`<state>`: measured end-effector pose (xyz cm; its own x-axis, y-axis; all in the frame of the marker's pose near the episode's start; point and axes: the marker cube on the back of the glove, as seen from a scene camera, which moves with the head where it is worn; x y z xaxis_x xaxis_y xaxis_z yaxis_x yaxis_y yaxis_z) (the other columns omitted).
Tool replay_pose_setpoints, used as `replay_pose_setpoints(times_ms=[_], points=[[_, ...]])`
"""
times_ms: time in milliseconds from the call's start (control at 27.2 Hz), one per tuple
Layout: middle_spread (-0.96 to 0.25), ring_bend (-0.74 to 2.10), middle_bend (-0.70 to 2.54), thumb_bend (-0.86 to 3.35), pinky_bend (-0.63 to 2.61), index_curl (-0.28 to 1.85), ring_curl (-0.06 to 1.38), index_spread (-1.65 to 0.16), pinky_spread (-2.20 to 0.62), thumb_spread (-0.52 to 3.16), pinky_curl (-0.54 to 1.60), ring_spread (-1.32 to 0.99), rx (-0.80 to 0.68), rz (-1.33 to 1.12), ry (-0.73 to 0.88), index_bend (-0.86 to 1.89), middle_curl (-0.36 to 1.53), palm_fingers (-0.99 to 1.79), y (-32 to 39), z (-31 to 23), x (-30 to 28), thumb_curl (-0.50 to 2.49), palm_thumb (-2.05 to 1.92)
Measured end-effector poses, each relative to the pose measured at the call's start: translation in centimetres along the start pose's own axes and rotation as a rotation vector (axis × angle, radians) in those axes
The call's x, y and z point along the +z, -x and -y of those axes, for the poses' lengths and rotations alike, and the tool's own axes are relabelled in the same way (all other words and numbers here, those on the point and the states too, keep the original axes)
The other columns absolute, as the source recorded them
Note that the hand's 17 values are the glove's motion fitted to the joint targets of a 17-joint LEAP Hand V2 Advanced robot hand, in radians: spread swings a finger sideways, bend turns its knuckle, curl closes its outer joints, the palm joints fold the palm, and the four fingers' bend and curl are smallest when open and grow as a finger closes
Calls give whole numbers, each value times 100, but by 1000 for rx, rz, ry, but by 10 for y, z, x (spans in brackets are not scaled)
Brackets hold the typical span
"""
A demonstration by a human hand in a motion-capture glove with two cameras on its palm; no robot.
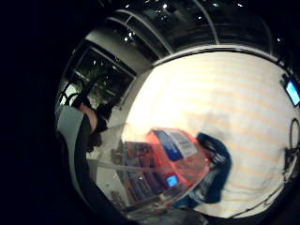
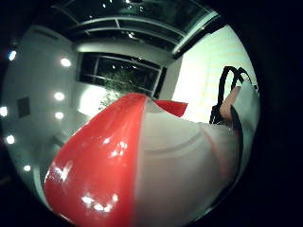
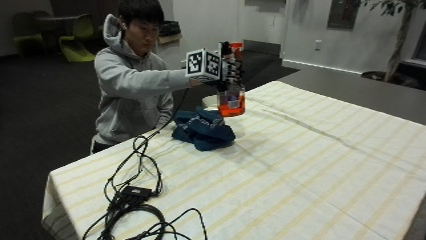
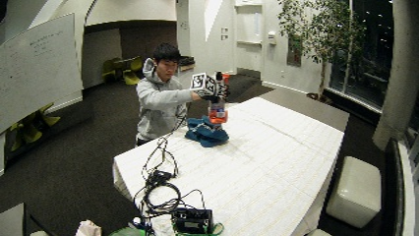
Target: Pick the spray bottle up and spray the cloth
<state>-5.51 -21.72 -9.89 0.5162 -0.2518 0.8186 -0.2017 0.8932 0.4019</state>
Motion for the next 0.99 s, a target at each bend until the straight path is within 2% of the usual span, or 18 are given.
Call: replay_pose_setpoints(times_ms=[110, 220, 404, 551, 625, 735, 808, 992], points=[[-10, 56, 59, -3, 33, 51, 45, -20, -21, 0, 37, -15, 16, 92, -58, 42, 48, 135, -22, 19, 37, 71, 99], [-9, 56, 59, -3, 33, 51, 45, -20, -21, 0, 37, -15, 32, 111, -48, 41, 48, 135, -46, 31, 77, 71, 100], [-9, 56, 58, -3, 32, 52, 45, -19, -22, 1, 37, -15, 53, 111, 10, 41, 48, 135, -76, 43, 123, 71, 100], [-9, 52, 57, -4, 35, 51, 44, -19, -22, 5, 37, -15, 44, 110, 113, 37, 48, 129, -87, 42, 135, 72, 99], [-9, 48, 49, -4, 45, 47, 43, -21, -21, 15, 40, -15, 35, 81, 161, 23, 45, 111, -90, 39, 130, 72, 97], [-7, 38, 36, -6, 48, 46, 43, -25, -10, 38, 44, -13, 21, 29, 202, 9, 43, 49, -95, 29, 113, 68, 91], [-6, 34, 29, -7, 54, 45, 44, -27, -4, 47, 47, -10, 18, 24, 204, 6, 41, 20, -97, 19, 100, 65, 86], [-3, 29, 22, -5, 56, 34, 36, -30, 4, 61, 42, -9, 22, 47, 155, 6, 37, 16, -97, -1, 63, 59, 81]])
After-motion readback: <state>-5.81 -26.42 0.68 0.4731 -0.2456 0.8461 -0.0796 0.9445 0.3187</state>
